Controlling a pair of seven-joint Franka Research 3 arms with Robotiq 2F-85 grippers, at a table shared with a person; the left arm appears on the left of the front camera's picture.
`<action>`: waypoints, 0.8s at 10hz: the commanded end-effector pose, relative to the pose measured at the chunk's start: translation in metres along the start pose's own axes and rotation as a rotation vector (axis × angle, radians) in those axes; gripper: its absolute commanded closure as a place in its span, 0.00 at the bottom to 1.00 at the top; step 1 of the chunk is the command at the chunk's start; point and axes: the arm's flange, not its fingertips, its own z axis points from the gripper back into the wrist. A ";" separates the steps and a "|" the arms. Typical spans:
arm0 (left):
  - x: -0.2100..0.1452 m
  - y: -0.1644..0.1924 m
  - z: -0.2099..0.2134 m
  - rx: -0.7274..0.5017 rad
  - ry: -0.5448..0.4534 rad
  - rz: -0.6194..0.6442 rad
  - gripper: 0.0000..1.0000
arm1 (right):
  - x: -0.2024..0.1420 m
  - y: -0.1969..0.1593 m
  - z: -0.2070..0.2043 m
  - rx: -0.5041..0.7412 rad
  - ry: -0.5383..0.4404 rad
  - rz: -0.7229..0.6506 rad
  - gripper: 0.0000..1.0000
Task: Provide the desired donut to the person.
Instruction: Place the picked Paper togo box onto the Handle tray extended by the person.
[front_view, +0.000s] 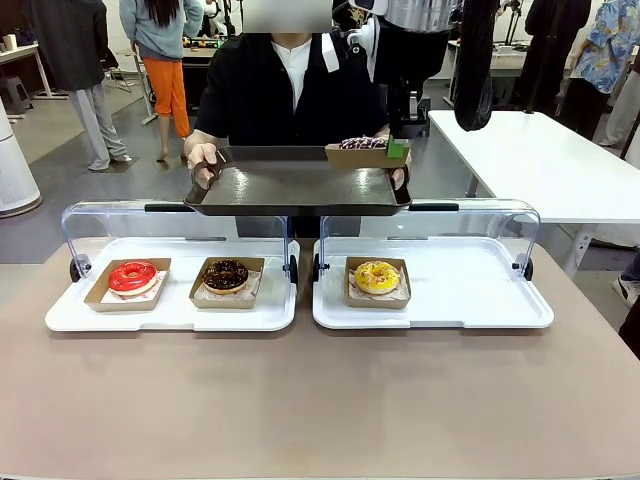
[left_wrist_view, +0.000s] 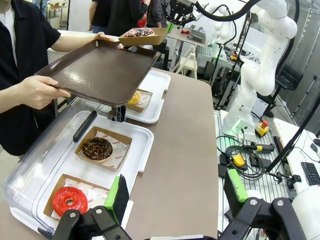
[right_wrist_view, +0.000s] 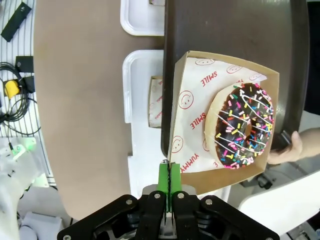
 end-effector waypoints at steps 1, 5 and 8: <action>0.001 -0.002 0.001 0.000 -0.006 0.004 0.00 | 0.006 -0.014 -0.010 -0.036 -0.014 0.009 0.99; 0.001 -0.002 0.001 0.000 -0.006 0.004 0.00 | 0.006 -0.038 -0.028 -0.021 0.032 -0.020 0.99; 0.001 -0.002 0.001 0.000 -0.006 0.004 0.00 | -0.004 -0.060 -0.050 0.026 0.038 -0.048 0.99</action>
